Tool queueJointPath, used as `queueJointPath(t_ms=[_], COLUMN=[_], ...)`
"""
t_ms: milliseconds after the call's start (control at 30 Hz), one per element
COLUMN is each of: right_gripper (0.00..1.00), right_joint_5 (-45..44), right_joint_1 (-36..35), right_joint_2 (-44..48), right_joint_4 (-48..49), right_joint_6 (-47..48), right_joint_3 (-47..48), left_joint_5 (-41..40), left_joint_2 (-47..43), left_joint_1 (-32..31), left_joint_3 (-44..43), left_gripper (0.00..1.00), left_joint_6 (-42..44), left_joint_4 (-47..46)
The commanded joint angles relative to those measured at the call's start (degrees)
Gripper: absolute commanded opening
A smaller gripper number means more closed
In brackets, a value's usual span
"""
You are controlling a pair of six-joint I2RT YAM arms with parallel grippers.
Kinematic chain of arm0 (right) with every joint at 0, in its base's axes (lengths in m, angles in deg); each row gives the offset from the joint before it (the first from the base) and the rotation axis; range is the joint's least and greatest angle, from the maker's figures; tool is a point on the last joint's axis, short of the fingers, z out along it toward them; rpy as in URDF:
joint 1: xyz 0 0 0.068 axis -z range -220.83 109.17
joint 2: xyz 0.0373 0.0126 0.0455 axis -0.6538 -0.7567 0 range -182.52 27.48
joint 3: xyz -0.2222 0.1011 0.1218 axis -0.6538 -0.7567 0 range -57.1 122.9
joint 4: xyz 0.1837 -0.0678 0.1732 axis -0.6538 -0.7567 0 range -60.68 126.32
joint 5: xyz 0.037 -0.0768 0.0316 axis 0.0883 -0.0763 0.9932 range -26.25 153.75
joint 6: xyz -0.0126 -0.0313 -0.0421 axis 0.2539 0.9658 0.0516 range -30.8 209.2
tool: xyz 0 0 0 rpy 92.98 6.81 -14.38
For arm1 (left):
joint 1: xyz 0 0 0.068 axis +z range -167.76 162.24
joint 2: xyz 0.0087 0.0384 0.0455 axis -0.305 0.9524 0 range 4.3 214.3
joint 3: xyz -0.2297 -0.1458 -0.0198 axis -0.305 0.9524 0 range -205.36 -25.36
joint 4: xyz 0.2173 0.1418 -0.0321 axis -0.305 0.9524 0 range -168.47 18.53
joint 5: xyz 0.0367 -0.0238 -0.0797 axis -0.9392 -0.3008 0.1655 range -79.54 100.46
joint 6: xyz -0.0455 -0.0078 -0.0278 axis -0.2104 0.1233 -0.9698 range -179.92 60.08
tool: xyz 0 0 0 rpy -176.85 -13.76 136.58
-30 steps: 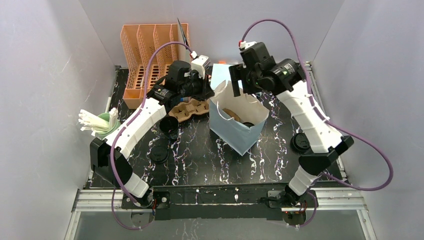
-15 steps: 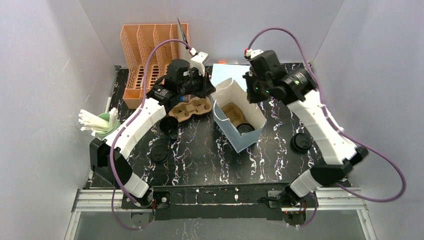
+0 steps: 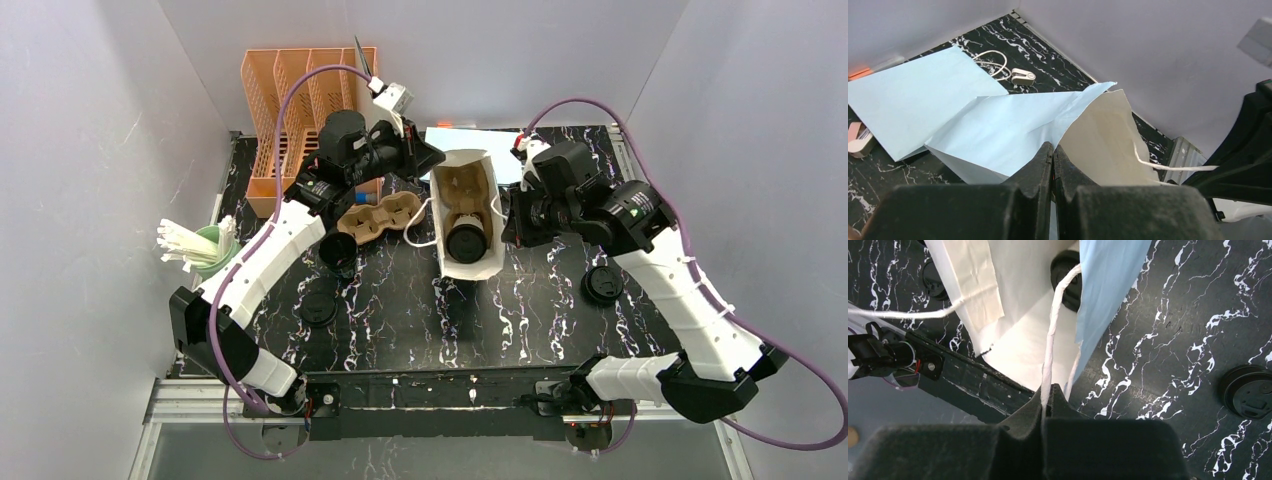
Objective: Pack the takeout coffee
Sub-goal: Adjust the takeout bag at the center of the board.
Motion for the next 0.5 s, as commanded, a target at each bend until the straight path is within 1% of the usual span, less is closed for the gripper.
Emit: queueJointPath(t_ms=[0,133,300,333,400,467], right_gripper=[0.01,0.01,0.01,0.01,0.01,0.01], right_joint_5=[1.2,0.5,0.4,0.1,-2.2,-4.3], right_joint_1=[-0.1,0.0,0.0,0.0,0.0,0.0], right_joint_2=[1.3,1.5,0.5,0.1,-1.0,-3.5], right_joint_4=[1.5,1.8,1.1,0.8,-0.2,-2.1], right_joint_6=[-0.9,-0.9,-1.8,-2.4,-4.3,-5.1], right_joint_3=[-0.6,-0.4,2.6,3.6,5.9,9.1], left_joint_5=[2.9,3.2,2.0,1.4,0.8,2.8], left_joint_2=[-3.8,-4.1,-3.6,-2.9,-0.4,2.5], left_joint_1=[-0.5,-0.6,-0.6,-0.6,-0.6,-0.6], left_joint_3=[0.5,1.1,-0.1,-1.1,-4.7,-7.4], left_gripper=[0.0,0.0,0.0,0.0,0.0,0.0], left_joint_6=[-2.2,-2.7,-4.7,-5.7,-7.8,-8.2], left_joint_4=[-4.7,-5.0,-3.6,-2.2,4.1,8.6])
